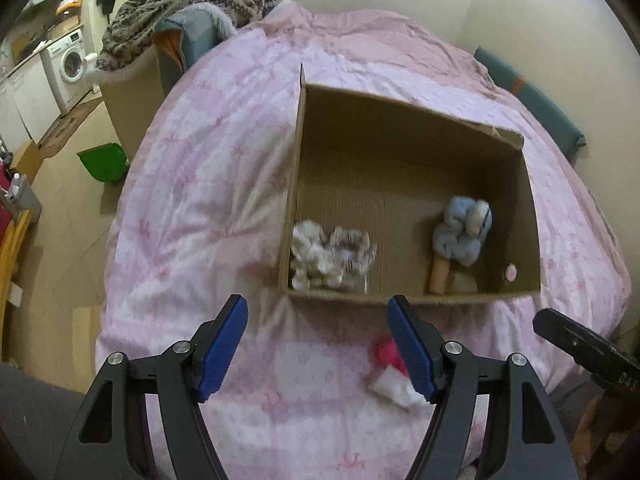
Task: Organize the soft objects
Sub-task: 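Lift both open tools out of the box toward the pink duck, then grasp the pink rubber duck with the left tool while the right tool grasps the white cloth bundle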
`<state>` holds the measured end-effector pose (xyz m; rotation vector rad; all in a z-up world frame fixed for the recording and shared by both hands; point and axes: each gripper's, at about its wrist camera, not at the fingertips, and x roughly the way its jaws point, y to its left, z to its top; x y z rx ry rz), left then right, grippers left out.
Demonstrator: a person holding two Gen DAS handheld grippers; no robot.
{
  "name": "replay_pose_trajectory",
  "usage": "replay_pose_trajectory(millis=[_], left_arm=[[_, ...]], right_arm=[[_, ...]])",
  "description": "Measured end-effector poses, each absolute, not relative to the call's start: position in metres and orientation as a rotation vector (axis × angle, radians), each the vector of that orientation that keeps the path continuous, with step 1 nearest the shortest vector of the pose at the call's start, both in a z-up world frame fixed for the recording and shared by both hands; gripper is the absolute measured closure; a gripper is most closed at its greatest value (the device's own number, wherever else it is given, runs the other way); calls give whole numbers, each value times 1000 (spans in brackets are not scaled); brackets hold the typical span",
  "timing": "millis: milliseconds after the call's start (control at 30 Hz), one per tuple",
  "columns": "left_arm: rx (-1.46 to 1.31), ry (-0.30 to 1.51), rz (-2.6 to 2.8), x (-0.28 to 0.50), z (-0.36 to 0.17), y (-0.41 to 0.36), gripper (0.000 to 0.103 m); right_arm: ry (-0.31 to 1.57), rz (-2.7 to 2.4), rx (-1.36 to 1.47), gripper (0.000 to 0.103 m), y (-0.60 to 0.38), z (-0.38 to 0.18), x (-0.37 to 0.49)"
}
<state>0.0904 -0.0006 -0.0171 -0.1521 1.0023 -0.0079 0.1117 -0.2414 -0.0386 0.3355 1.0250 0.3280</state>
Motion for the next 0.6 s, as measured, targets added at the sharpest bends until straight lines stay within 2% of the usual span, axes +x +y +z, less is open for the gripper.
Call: replay_pose_trajectory(millis=[267, 467, 600], left_arm=[[-124, 1060, -17, 69, -26, -11, 33], [-119, 1072, 17, 71, -30, -11, 33], [-150, 1078, 47, 74, -32, -2, 33]], right_arm=[[1110, 349, 320, 28, -226, -54, 98], [1245, 363, 286, 28, -208, -84, 107], [1278, 351, 362, 28, -213, -96, 114]])
